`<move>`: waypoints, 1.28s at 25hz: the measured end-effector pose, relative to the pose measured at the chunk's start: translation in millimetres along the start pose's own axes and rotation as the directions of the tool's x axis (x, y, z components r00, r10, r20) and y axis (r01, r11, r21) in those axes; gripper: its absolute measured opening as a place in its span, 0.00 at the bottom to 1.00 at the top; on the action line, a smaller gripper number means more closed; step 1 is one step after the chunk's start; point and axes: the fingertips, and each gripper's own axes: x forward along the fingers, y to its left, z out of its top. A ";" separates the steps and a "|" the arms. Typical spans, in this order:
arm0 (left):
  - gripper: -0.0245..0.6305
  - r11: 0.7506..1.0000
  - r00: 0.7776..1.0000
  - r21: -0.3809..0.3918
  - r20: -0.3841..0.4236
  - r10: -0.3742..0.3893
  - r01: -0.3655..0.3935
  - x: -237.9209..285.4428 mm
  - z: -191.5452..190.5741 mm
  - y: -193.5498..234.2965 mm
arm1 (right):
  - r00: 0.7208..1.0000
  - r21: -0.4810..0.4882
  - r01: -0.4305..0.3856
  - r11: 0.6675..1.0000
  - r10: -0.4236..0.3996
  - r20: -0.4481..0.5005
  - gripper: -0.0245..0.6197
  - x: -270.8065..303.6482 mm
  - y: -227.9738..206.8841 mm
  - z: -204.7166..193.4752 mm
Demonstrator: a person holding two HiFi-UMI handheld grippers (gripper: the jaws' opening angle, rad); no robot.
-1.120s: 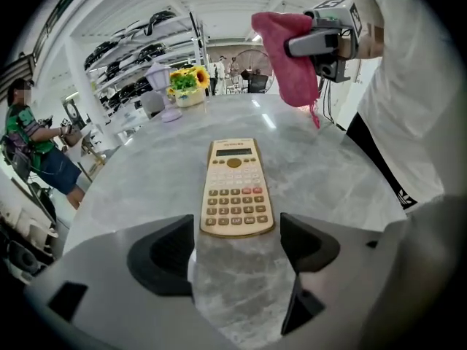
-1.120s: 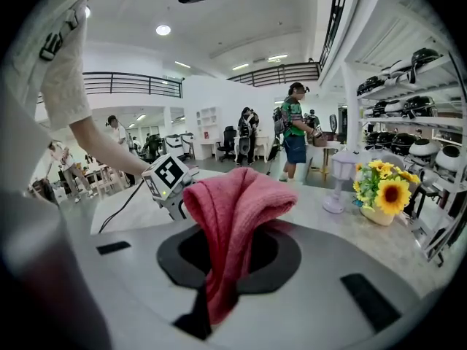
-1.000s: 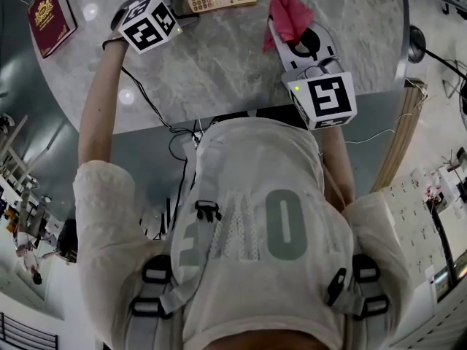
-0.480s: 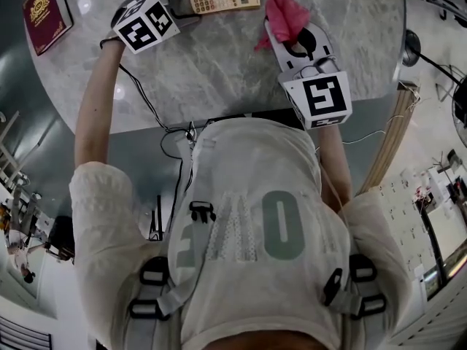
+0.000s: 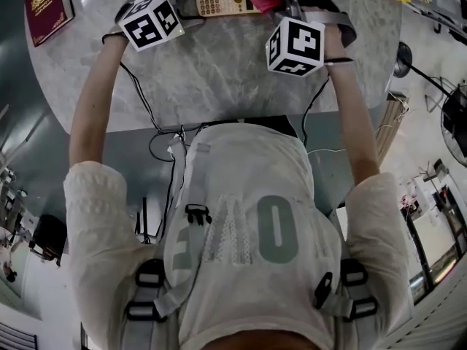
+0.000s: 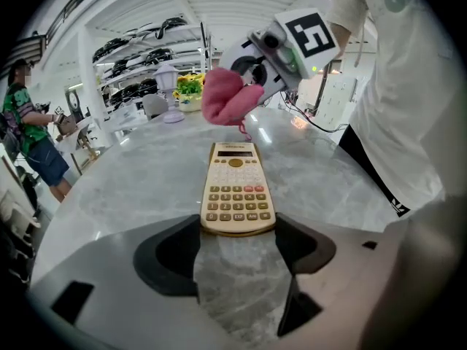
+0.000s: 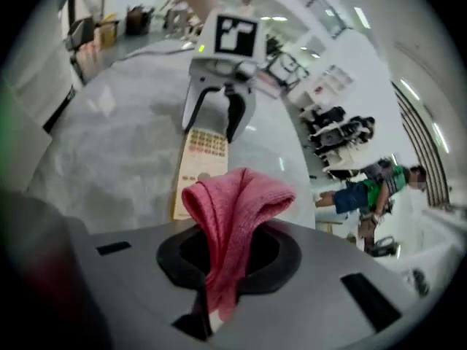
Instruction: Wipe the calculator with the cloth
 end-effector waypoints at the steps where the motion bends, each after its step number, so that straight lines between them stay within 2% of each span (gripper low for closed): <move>1: 0.55 1.000 1.000 -0.001 -0.001 -0.001 0.001 0.2 0.1 -0.5 | 0.999 -0.089 -0.016 0.996 0.013 -0.039 0.12 10.9 -0.2 -2.5; 3: 0.55 1.000 1.000 -0.005 -0.005 -0.004 0.004 1.0 -0.8 -2.3 | 0.995 -0.199 -0.038 0.979 0.019 -0.093 0.12 27.2 -2.3 -5.8; 6: 0.55 1.000 1.000 -0.012 -0.013 -0.002 0.002 1.6 -1.3 -2.4 | 0.990 -0.263 -0.072 0.962 0.037 -0.138 0.12 43.5 -3.6 -9.6; 10: 0.55 1.000 1.000 -0.007 -0.017 -0.006 0.006 2.0 -0.1 -2.4 | 0.984 -0.274 -0.107 0.956 0.063 -0.165 0.12 50.8 2.6 -11.6; 16: 0.55 1.000 1.000 -0.005 -0.018 -0.016 0.016 2.3 -0.4 -3.3 | 0.983 -0.309 -0.102 0.946 0.047 -0.180 0.12 47.7 8.7 -9.3; 26: 0.55 1.000 1.000 -0.011 -0.016 -0.017 0.017 1.9 -0.4 -3.6 | 0.978 -0.313 -0.174 0.934 0.128 -0.162 0.12 17.1 62.4 -1.8; 32: 0.55 1.000 0.999 -0.009 -0.018 -0.027 0.027 1.6 0.5 -4.0 | 0.977 -0.312 -0.183 0.932 0.138 -0.160 0.12 14.2 69.4 -1.7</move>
